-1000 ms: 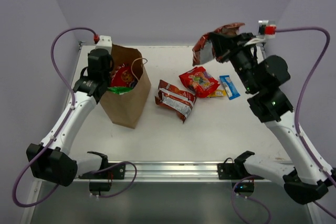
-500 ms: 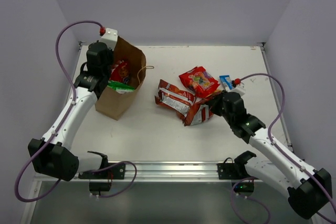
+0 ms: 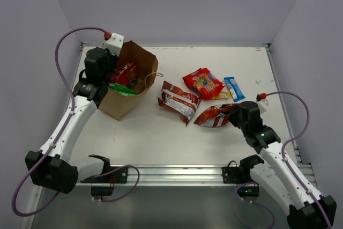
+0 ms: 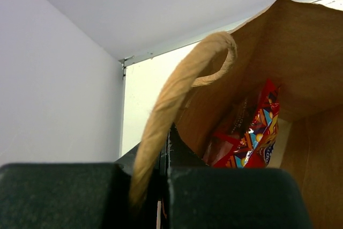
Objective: Take the snacks out of the paper bag
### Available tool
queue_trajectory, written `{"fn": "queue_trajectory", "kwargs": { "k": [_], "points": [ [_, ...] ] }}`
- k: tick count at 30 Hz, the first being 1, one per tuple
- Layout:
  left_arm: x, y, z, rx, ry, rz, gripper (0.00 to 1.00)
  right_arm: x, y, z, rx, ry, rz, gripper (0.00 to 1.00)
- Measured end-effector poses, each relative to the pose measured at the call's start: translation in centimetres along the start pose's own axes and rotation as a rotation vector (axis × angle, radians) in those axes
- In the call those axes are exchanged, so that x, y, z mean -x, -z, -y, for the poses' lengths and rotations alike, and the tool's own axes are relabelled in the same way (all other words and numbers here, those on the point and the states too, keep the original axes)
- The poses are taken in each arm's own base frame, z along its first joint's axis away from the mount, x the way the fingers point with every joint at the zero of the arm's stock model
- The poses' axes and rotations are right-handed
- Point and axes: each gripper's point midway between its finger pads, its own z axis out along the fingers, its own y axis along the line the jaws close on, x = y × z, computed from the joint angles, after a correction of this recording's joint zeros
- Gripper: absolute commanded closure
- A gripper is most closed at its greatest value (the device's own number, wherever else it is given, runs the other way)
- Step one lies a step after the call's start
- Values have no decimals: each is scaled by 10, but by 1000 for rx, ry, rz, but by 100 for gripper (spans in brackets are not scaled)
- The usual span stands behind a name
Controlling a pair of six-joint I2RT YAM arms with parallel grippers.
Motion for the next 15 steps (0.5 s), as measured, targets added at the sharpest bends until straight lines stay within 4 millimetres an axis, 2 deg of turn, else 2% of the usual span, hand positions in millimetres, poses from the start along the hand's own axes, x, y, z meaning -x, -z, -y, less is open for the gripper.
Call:
{"fn": "queue_trajectory", "kwargs": {
  "k": [1,3,6,9,12,15],
  "points": [
    [1,1,1,-6,0,5,100,2,4,3,-6,-10,8,78],
    [0,2,2,-10,1,8,100,5,11,10,-22,-22,19,65],
    [-2,2,4,-20,0,9,100,4,20,24,-57,-10,21,49],
    [-3,5,5,-27,2,15,100,6,36,31,-60,20,22,36],
    [-3,9,6,-36,7,23,100,23,62,19,5,56,57,28],
    [-2,12,7,-47,14,30,100,47,91,-10,114,103,103,21]
  ]
}}
